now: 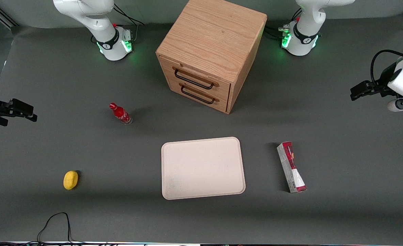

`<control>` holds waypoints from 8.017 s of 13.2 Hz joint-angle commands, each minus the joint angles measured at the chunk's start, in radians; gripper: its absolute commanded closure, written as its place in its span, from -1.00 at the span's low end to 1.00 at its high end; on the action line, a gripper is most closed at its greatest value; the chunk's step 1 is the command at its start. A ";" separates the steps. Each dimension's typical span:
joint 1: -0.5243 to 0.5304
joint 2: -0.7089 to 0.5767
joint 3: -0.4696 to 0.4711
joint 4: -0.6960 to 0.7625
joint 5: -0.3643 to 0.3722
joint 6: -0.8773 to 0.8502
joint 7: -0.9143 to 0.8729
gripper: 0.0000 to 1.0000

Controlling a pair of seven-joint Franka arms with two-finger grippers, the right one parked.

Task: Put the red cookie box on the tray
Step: 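Move the left gripper toward the red-and-white cookie box, then lower the left gripper over the cookie box and close on it, then lift the cookie box upright with the left gripper, then carry the cookie box over the white tray and lower it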

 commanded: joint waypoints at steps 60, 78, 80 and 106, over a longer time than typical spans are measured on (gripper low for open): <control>0.031 0.476 -0.266 0.222 0.095 0.240 -0.304 1.00; -0.383 0.889 -0.193 0.906 0.020 0.139 -0.626 1.00; -0.414 0.972 -0.168 0.900 0.023 0.239 -0.626 1.00; -0.210 0.539 -0.170 0.395 0.069 0.129 -0.305 -1.00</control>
